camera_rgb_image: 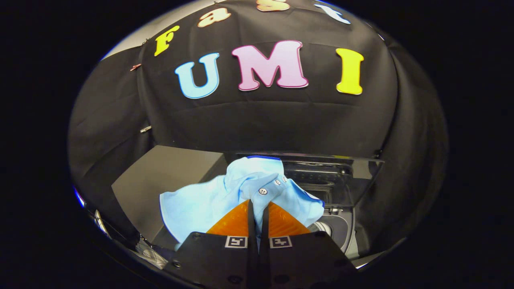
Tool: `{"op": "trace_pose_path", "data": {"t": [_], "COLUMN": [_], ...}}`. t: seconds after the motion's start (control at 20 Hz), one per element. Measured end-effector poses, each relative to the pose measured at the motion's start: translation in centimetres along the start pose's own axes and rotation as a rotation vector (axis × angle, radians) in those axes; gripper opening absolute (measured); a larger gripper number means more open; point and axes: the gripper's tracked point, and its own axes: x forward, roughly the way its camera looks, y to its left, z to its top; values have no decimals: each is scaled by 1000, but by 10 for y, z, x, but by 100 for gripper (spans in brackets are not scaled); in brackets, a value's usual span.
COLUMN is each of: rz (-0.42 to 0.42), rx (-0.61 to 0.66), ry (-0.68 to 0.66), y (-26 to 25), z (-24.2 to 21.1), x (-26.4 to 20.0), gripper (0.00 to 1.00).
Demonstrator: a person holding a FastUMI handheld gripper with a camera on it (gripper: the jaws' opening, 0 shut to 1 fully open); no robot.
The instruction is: Put the clothes into the washing machine and then close the washing machine lid.
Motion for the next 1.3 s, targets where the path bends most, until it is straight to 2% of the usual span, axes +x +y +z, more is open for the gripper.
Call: {"op": "trace_pose_path", "data": {"t": [0.4,0.8,1.05,1.3], "rz": [-89,-82,-88,-55], "rx": [4,-20,-38,-5], "ry": [53,126,228,372], "y": [-65,-60,-67,-67], "z": [-27,-55,-103,-175], "x": [20,41,67,93], "gripper": [5,5,6,6]}}
